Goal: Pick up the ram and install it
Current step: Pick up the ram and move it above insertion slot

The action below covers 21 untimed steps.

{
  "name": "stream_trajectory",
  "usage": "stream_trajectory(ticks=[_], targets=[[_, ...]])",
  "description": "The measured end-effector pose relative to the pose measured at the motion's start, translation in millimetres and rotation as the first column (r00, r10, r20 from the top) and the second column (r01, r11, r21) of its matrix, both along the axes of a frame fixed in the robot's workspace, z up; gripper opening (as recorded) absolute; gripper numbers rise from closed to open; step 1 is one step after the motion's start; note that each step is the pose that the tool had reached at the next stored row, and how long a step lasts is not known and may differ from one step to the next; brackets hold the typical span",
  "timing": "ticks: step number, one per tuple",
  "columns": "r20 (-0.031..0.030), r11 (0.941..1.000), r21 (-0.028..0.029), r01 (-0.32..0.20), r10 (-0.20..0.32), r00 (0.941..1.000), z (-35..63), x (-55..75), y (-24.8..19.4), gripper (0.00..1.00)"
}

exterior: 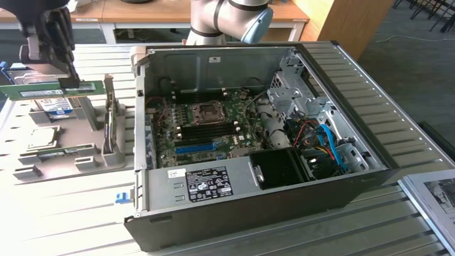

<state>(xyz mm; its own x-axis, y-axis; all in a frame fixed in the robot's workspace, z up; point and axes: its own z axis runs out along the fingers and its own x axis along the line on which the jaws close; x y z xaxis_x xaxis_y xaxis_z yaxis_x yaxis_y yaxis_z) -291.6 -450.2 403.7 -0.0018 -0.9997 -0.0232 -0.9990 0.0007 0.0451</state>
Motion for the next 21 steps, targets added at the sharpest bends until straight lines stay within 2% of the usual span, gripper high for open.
stream_trajectory(ticks=[21], targets=[[-0.0008, 1.0, 0.0, 0.0, 0.0, 1.0, 0.0, 36.5, 0.0, 0.12]])
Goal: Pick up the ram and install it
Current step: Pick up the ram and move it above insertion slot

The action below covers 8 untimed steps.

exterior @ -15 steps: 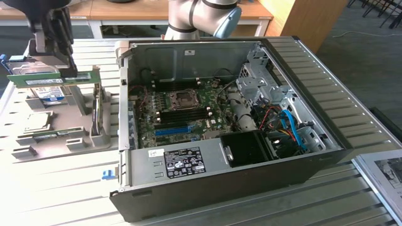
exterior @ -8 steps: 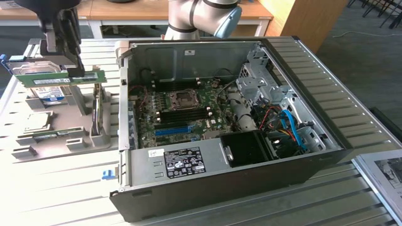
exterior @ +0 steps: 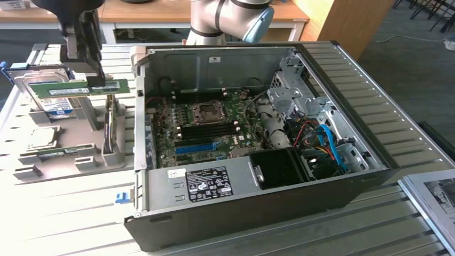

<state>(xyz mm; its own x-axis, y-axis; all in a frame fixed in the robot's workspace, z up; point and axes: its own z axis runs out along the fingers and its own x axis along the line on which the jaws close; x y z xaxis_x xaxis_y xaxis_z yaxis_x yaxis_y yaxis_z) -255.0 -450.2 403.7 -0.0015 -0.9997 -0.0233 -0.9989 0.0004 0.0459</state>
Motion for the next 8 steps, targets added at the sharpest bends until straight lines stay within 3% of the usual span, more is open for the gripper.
stream_trajectory(ticks=[8], targets=[[-0.0024, 1.0, -0.0001, 0.0, 0.0, 1.0, 0.1, 16.0, 0.0, 0.12]])
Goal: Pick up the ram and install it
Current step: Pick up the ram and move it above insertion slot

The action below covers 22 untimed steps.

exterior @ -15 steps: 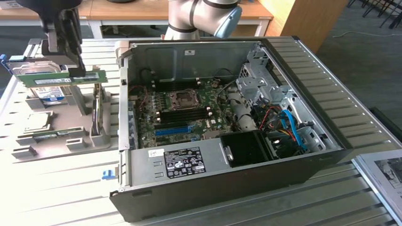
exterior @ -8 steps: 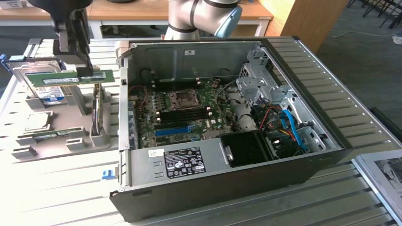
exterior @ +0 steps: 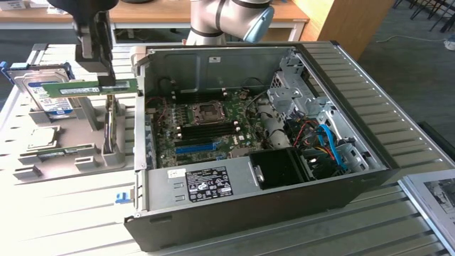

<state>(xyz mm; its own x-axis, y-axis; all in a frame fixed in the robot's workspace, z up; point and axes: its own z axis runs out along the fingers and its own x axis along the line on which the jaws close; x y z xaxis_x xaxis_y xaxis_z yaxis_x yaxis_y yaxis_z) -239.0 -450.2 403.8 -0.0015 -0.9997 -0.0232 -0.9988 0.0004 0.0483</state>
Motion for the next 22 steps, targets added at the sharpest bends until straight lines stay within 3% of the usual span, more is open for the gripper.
stream_trajectory(ticks=[22], targets=[[-0.01, 1.0, 0.0, -0.001, 0.001, 0.9999, 0.0, 60.3, 0.0, 0.12]])
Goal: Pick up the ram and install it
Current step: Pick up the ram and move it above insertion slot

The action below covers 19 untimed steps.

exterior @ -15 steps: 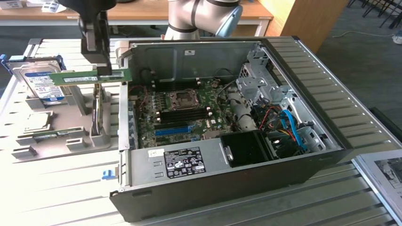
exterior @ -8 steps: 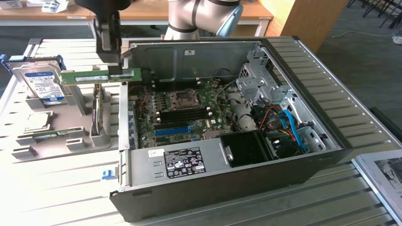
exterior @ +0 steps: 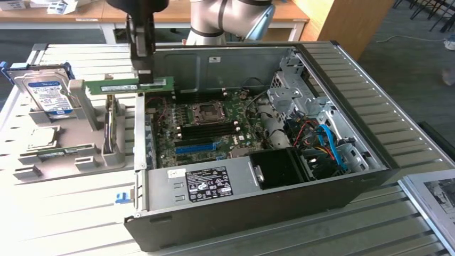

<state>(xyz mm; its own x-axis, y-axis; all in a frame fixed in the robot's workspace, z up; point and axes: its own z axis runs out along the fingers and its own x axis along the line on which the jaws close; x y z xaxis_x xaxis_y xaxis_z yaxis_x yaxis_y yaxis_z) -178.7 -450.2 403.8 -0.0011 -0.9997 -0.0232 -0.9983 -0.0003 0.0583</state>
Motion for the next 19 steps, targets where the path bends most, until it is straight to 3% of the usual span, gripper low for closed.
stream_trajectory(ticks=[19], targets=[[-0.0101, 1.0, 0.0, -0.001, 0.001, 0.9999, 0.0, 56.9, 0.0, 0.12]])
